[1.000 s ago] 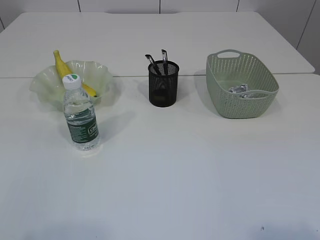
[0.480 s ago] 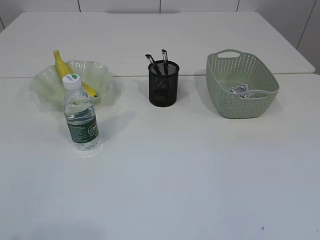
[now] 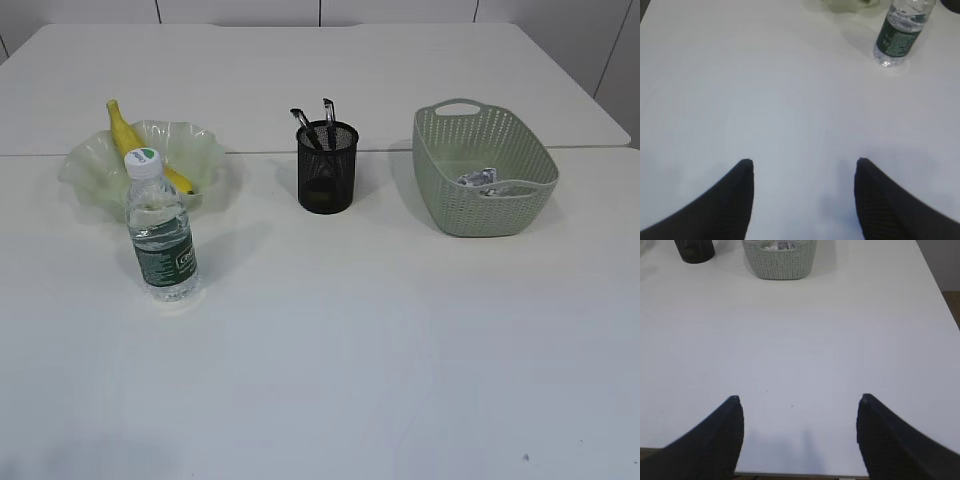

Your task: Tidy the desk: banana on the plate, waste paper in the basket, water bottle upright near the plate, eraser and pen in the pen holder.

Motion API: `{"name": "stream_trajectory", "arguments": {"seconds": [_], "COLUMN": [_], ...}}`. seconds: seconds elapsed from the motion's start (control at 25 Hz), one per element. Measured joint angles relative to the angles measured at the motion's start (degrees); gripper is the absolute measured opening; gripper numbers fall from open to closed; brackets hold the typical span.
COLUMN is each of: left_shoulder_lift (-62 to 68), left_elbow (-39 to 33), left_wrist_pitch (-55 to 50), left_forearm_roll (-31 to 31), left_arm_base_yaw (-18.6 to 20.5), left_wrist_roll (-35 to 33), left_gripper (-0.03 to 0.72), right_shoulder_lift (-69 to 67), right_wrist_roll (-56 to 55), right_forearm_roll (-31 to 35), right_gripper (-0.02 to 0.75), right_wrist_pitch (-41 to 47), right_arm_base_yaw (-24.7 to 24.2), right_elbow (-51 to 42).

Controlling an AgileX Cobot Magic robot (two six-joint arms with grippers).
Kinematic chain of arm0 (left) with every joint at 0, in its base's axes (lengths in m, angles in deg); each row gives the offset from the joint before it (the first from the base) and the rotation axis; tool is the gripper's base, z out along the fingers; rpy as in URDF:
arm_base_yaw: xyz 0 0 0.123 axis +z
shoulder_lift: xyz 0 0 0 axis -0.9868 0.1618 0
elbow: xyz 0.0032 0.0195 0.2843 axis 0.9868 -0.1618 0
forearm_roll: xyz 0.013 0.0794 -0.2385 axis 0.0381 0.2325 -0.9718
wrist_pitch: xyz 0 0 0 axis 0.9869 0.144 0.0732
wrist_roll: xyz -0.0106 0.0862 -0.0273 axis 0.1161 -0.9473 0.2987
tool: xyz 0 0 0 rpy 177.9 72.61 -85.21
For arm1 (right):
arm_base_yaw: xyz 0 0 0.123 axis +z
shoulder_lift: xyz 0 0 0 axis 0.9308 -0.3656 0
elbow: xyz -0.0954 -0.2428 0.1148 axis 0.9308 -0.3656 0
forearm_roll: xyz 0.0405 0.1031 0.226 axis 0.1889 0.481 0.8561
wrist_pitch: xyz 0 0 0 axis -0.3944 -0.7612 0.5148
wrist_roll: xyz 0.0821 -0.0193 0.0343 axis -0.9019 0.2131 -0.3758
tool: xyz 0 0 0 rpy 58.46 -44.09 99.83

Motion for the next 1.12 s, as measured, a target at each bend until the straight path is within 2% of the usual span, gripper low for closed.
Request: {"name": "stream_trajectory", "arguments": {"seconds": [0.44,0.6,1.12], "left_shoulder_lift": [0.0,0.0,-1.51], "left_elbow": [-1.8,-1.85,-1.85], "left_wrist_pitch": [2.23,1.68,1.68], "left_forearm_roll": [0.71,3.69,3.61], "left_arm_base_yaw": [0.0,0.0,0.0], "left_wrist_roll": [-0.24,-0.99,-1.07], "left_gripper": [0.453,0.453,0.452], "right_shoulder_lift": [0.0,0.0,1.68], "right_wrist_roll": [0.0,0.0,0.0], "right_forearm_roll": [-0.47,-0.47,-0.47], "right_gripper": [0.524,0.524,0.522], "right_wrist_pitch": [-1.25,-1.25,-1.25], "right_arm_base_yaw": [0.0,0.0,0.0], "right_elbow": [-0.96,-0.96,-0.96]}}
